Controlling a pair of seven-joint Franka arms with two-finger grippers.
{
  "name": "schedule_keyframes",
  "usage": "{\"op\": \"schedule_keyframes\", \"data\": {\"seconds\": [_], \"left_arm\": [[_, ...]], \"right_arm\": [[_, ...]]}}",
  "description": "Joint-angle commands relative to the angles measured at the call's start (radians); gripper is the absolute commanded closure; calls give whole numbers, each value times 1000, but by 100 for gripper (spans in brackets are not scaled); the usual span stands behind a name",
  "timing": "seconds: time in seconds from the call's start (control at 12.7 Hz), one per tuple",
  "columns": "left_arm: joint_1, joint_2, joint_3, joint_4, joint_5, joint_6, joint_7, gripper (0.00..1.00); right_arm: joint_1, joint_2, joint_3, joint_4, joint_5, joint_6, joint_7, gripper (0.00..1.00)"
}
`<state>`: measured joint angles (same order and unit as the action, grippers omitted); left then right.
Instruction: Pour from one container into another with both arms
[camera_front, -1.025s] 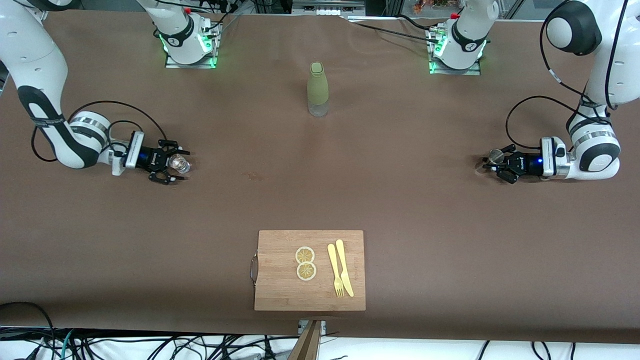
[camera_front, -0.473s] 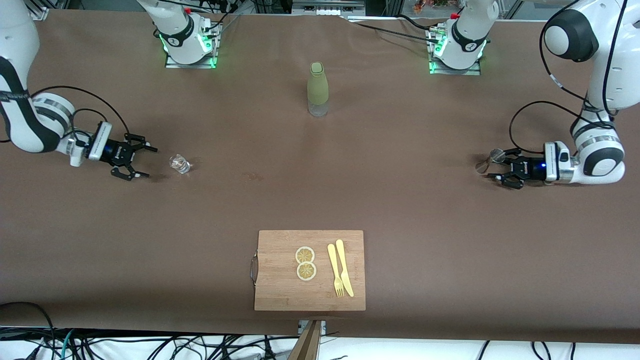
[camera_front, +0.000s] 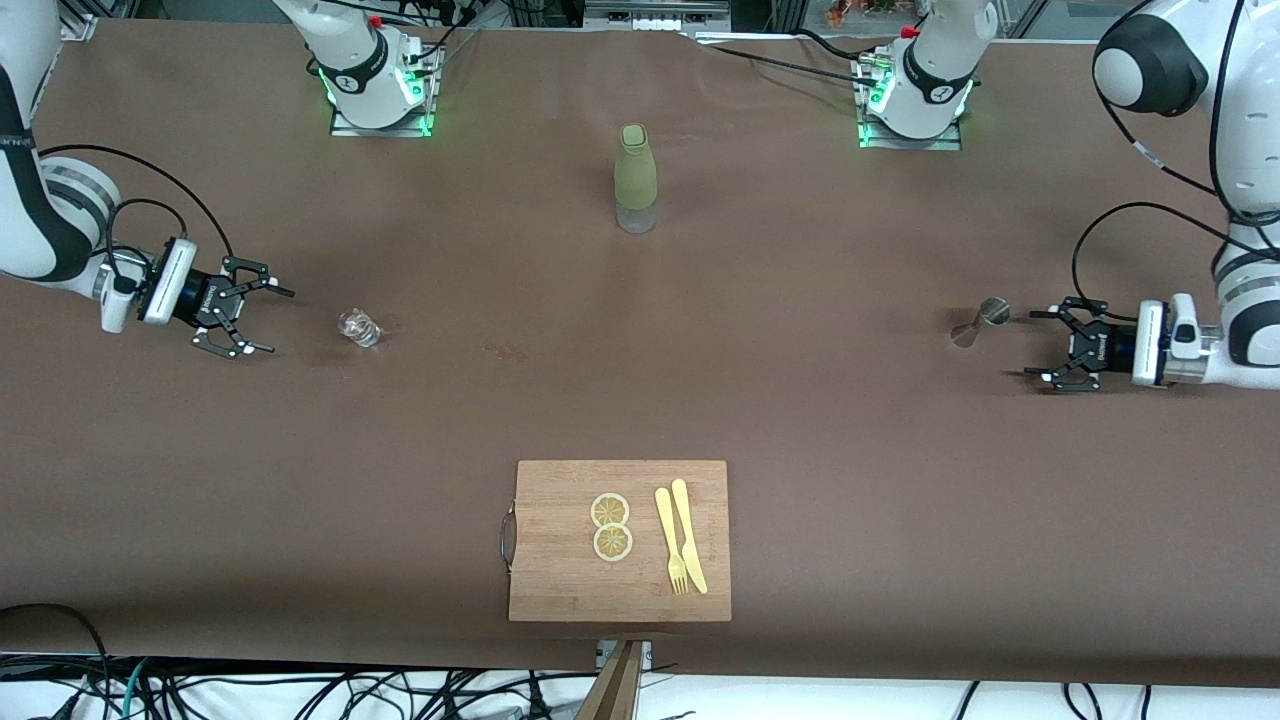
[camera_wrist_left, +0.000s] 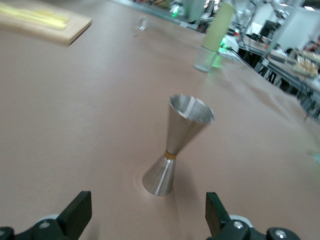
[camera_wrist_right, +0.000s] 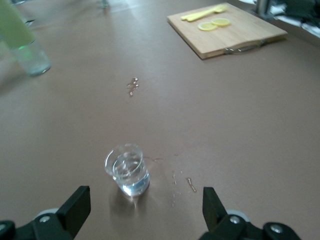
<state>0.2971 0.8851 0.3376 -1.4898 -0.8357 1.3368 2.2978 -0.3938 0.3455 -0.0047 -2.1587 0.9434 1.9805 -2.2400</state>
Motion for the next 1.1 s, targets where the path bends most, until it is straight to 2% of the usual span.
{"op": "schedule_keyframes", "data": {"seconds": [0.0, 0.16, 0.32, 0.55, 0.79, 1.03], "left_arm": [[-39, -78, 0, 63, 88, -10, -341, 0], [-100, -139, -2, 74, 93, -5, -595, 0], [-173, -190, -2, 72, 95, 1, -830, 0], [-257, -279, -14, 72, 180, 68, -1119, 0], [-274, -380, -133, 72, 359, 113, -1375, 0], [-292, -478, -178, 77, 573, 125, -1400, 0]], "right_arm": [[45, -95, 2, -39, -64, 50, 243, 1], [91, -132, -24, -33, -118, 57, 424, 1], [179, -151, -113, -17, -167, 63, 584, 1], [303, -174, -230, 31, -268, 51, 752, 1], [400, -201, -309, 79, -379, 3, 987, 1], [446, -233, -313, 160, -538, -53, 1264, 1]]}}
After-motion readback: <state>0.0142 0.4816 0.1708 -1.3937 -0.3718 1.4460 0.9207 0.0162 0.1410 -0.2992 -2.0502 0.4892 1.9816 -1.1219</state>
